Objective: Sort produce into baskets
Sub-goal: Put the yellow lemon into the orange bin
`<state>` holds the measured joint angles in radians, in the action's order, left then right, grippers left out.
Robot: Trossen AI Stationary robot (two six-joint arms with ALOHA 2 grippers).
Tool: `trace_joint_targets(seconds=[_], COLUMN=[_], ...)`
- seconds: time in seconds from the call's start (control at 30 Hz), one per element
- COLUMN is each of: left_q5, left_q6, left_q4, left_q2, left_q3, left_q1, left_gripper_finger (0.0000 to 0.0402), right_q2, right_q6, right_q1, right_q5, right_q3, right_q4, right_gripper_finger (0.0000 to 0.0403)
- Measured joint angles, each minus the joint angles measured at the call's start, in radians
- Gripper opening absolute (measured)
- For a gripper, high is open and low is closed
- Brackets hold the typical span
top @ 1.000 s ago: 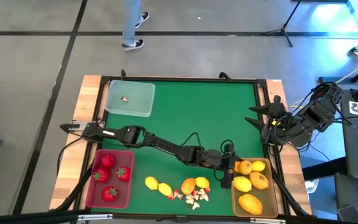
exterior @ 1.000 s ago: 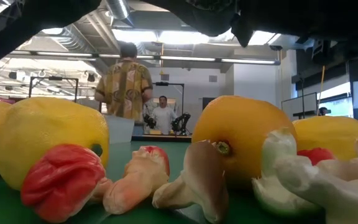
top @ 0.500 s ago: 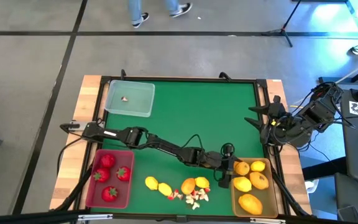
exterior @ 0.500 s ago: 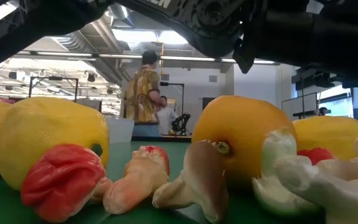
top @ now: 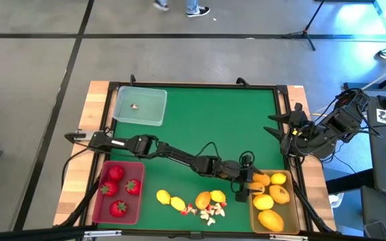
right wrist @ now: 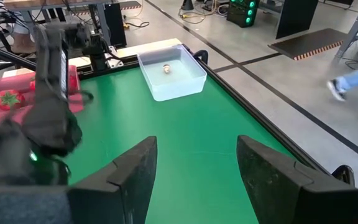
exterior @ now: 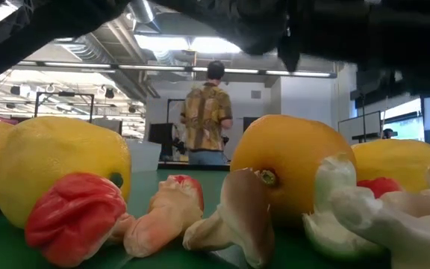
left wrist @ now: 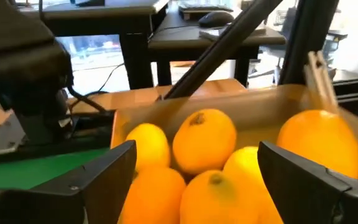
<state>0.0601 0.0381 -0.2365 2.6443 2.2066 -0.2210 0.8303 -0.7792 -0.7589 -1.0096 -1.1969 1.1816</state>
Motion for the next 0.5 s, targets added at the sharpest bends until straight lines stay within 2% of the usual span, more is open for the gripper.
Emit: trace_joint_targets(seconds=[0.2, 0.37, 0.5], left_q5=[-0.015, -0.073, -0.088], left_q6=[0.049, 0.149, 0.148], left_q4=[0.250, 0.566, 0.814], left_q2=[-0.138, -0.264, -0.364], left_q3=[0.002, 0.001, 0.001], left_q1=[-0.003, -0.014, -0.032], left_gripper_finger=[0.0326, 0.0326, 0.0326], right_q2=[0.000, 0.000, 0.000], right_q6=[0.000, 0.000, 0.000], right_q1=[0.000, 0.000, 0.000], right_q5=[0.000, 0.001, 0.001], right_q3=[0.000, 0.000, 0.000], right_q4=[0.001, 0.001, 0.000], right_gripper_finger=[0.0221, 0.0221, 0.0221])
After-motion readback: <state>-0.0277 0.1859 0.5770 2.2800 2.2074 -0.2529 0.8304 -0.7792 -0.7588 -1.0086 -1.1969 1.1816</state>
